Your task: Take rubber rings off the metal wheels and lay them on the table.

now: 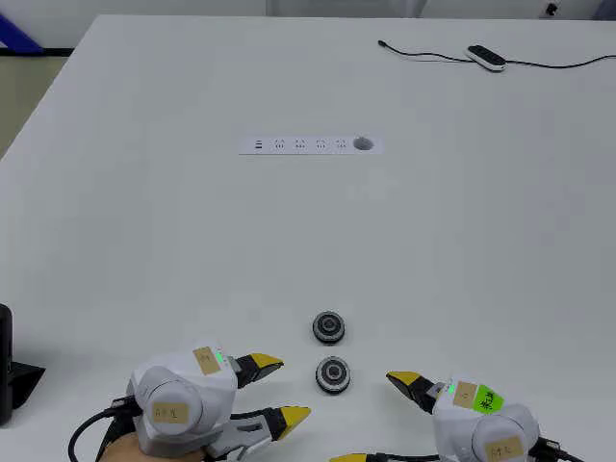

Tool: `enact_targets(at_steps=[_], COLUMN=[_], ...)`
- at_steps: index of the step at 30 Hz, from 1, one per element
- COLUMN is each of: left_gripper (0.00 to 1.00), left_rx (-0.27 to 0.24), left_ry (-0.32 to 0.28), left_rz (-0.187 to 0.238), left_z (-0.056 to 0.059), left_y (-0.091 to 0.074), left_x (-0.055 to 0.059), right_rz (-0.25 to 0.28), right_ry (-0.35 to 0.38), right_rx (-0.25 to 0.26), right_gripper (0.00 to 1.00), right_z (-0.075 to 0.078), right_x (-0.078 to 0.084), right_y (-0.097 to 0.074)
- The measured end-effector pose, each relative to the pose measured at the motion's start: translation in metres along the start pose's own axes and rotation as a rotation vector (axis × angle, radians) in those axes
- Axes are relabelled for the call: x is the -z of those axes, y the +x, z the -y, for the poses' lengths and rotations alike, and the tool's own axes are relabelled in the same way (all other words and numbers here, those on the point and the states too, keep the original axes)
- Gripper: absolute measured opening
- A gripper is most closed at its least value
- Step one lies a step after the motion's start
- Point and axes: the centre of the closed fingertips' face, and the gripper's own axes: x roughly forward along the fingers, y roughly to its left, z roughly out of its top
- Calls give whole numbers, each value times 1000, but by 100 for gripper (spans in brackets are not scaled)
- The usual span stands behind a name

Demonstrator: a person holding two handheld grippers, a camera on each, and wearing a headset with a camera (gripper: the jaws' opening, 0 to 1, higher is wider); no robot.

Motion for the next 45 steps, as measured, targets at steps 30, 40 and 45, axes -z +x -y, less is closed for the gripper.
enact_targets(at_steps=[30,40,45], left_gripper=[25,21,20], left_rx=[33,44,49], left_ry=[64,84,95], left_rz=[-33,-53,-62], left_z=[1,4,6], left_y=[29,38,42], left_x=[-17,-15,-14], right_rz=[12,15,16], right_ry=[51,75,88], right_rx=[-15,-23,-25], right_gripper=[68,63,62], right_z=[2,2,2], right_x=[-2,-1,0], right_y=[5,5,6])
